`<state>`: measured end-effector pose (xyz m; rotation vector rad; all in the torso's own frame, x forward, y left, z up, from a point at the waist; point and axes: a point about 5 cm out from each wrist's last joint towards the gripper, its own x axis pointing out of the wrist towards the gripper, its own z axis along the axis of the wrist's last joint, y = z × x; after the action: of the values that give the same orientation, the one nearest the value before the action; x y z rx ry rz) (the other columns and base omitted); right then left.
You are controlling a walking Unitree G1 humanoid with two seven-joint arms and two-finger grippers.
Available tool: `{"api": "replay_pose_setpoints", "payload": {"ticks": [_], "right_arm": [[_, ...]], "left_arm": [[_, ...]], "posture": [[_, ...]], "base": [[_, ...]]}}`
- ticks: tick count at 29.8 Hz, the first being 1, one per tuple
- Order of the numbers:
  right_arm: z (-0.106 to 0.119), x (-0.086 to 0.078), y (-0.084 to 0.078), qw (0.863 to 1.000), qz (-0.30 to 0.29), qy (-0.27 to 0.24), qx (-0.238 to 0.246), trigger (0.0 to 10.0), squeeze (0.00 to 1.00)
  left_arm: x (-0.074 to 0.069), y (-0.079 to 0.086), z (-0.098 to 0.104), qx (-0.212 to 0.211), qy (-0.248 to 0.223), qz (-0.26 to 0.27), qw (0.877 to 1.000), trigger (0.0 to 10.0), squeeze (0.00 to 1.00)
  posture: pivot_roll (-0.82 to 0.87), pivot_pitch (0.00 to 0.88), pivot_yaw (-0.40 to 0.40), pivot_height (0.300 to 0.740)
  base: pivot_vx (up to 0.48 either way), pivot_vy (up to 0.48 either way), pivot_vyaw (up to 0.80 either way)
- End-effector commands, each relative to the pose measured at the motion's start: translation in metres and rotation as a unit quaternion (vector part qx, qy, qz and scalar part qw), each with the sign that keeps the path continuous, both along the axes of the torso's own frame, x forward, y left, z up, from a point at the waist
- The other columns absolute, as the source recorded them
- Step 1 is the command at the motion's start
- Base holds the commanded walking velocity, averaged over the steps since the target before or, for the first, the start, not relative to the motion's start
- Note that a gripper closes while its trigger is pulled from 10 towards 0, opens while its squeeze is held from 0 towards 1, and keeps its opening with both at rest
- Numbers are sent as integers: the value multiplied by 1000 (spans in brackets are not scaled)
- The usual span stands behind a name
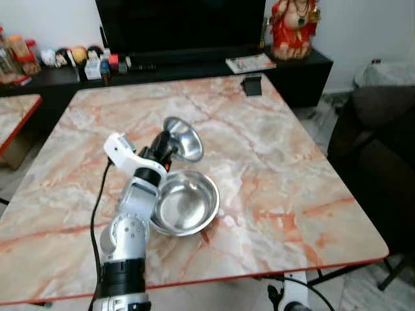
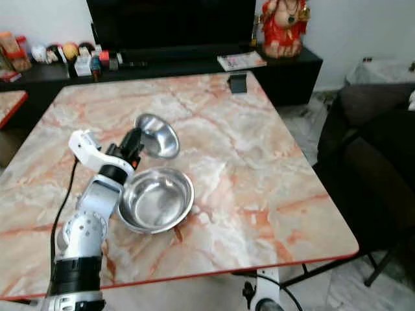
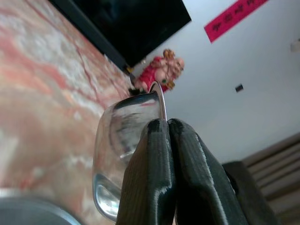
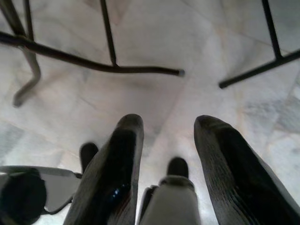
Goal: Setting the table
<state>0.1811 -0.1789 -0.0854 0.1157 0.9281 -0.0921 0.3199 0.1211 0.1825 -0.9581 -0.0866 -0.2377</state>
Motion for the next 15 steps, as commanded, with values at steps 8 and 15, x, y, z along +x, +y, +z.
{"api": "replay_pose_setpoints", "payload": {"ticks": [8, 15], "right_arm": [[-3, -5, 6, 1000, -1, 7, 4, 10000, 0], [-3, -6, 6, 1000, -2, 7, 5, 10000, 0]], "left_arm": [[-12, 9, -6, -53, 34, 16, 998, 10000, 0], [-15, 6, -5, -62, 36, 7, 997, 10000, 0]], "posture": [[69, 0, 50, 732], [70, 0, 53, 732]], "base": [[0, 0, 0], [0, 0, 0]]}}
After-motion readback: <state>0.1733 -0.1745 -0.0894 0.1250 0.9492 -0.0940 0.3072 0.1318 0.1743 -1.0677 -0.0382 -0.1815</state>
